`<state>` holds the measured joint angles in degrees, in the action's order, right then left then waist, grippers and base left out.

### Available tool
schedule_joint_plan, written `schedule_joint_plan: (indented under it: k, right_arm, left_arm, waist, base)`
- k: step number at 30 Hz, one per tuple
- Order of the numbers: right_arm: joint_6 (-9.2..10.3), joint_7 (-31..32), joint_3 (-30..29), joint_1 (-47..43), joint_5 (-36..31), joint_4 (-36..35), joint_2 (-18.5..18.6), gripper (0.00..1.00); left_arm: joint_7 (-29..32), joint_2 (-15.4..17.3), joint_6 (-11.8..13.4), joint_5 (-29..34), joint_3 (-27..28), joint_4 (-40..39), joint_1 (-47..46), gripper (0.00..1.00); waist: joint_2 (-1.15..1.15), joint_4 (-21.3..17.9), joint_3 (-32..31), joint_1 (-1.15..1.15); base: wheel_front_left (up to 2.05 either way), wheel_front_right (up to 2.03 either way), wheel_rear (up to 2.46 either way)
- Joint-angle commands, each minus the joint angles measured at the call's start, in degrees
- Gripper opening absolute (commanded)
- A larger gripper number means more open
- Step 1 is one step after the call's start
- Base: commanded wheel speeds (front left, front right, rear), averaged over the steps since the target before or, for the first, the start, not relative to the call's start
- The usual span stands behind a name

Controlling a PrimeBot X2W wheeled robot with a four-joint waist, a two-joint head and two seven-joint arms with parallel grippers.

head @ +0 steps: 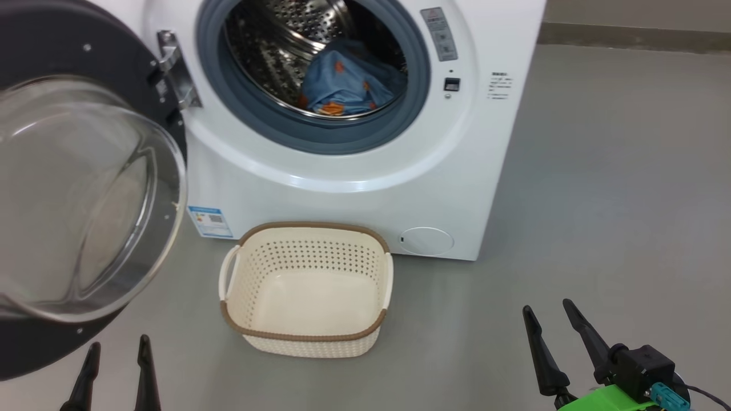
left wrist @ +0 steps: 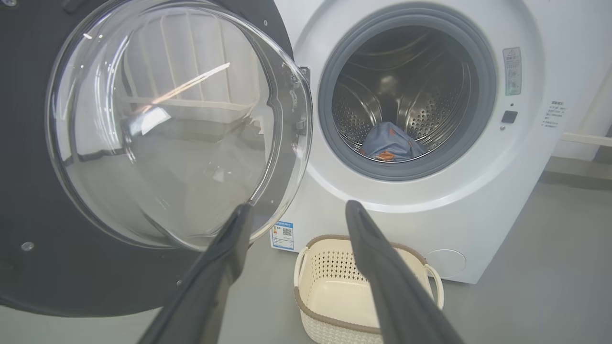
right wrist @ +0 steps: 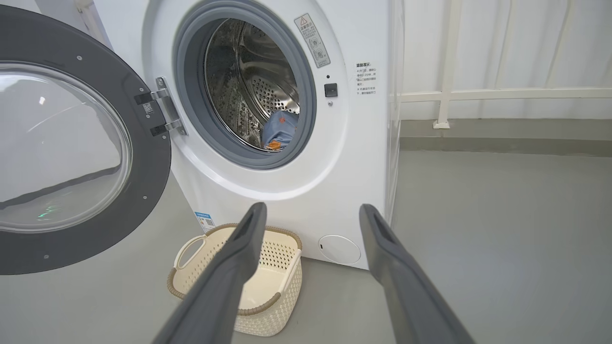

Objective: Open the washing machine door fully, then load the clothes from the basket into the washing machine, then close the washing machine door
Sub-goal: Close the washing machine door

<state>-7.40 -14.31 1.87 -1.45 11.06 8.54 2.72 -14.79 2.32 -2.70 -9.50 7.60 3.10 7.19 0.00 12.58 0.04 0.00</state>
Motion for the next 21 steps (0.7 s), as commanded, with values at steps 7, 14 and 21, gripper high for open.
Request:
schedule_joint_plan:
  k: [7, 14, 21]
  right_arm:
    - [-0.09, -0.6, 1.6, 1.8, -0.4, -1.1, 0.2, 1.00]
    - [-0.09, -0.5, 1.8, 2.2, -0.5, -0.8, 0.2, 1.00]
    - [-0.09, -0.5, 1.8, 2.4, -0.7, -0.7, 0.2, 1.00]
  left_arm:
    - [-0.2, 0.6, 1.2, -1.0, 1.4, -1.5, -1.2, 1.00]
    - [-0.2, 0.6, 1.7, -1.3, 1.5, -1.5, -1.1, 1.00]
    - [-0.2, 0.6, 2.0, -1.7, 1.5, -1.5, -1.1, 1.00]
  waist:
    - [0.00, 5.3, 0.4, 0.00]
    - [0.00, 8.5, 0.4, 0.00]
    - [0.00, 10.8, 0.7, 0.00]
  base:
    - [0.00, 0.00, 0.00]
    - [0.00, 0.00, 0.00]
    - [0.00, 0.00, 0.00]
